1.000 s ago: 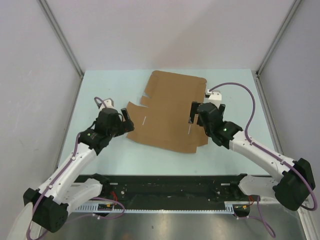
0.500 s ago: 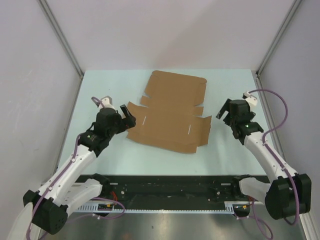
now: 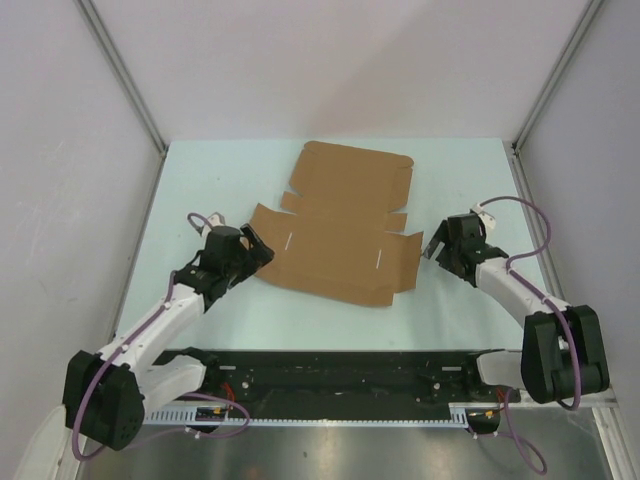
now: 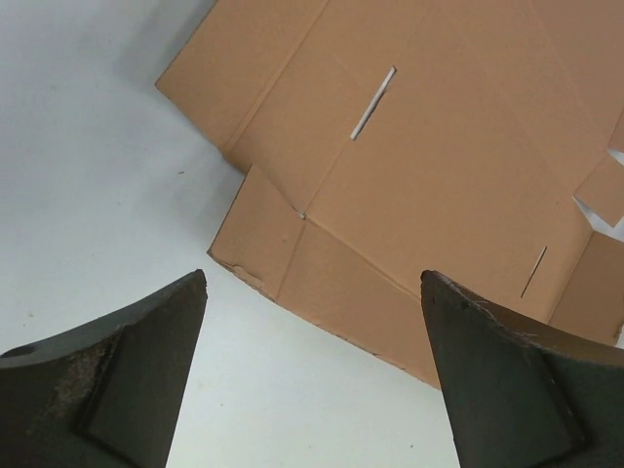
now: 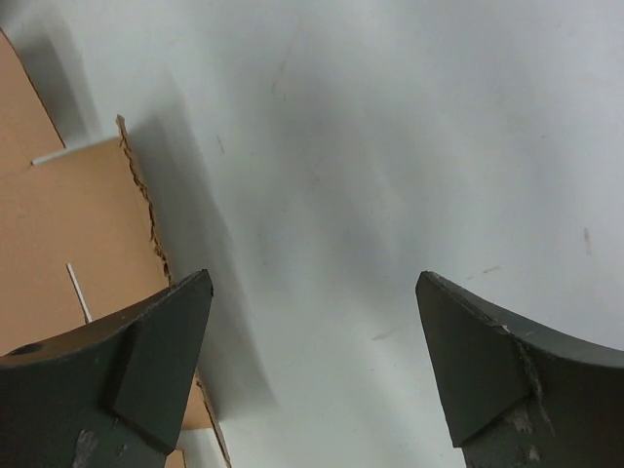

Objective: Fold the paper box

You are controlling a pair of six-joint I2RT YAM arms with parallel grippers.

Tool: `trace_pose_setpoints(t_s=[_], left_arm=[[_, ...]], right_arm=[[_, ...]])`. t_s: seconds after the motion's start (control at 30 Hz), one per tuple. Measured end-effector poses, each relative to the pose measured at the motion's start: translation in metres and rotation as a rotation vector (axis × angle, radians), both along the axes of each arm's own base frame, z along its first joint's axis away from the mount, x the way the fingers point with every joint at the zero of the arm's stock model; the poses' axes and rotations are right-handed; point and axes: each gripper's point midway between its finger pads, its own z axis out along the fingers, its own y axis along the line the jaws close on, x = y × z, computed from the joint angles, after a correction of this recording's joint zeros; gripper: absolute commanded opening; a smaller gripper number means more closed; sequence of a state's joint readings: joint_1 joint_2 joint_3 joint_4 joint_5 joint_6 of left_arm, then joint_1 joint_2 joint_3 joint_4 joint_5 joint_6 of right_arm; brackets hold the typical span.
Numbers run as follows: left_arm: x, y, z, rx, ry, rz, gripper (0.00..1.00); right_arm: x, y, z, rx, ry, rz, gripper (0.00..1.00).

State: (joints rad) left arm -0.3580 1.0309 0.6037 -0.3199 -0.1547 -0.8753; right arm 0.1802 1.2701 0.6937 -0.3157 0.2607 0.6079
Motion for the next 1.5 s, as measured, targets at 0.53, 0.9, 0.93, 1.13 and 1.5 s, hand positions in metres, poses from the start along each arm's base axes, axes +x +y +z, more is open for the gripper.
trace_pose_setpoints(t_s=[0.53,0.9,0.93,1.13,1.5], left_arm=[[0.014,0.068,-0.021,0.039,0.077,0.236,0.94],[0.026,0.063,-0.03,0.023,0.094,0.221,0.92],[0.028,0.062,-0.032,0.023,0.097,0.219,0.92],[0.037,0.066,-0.032,0.029,0.11,0.236,0.91],[0.068,0.078,0.002,0.024,0.022,0.286,0.91]], right_arm=[[0.008,0.048,-0.019,0.072,-0.016,0.155,0.77],[0.01,0.054,-0.015,0.089,-0.032,0.172,0.77],[0.01,0.056,-0.014,0.096,-0.038,0.179,0.76],[0.009,0.067,-0.012,0.124,-0.042,0.216,0.75],[0.011,0.093,0.002,0.204,-0.089,0.307,0.79]])
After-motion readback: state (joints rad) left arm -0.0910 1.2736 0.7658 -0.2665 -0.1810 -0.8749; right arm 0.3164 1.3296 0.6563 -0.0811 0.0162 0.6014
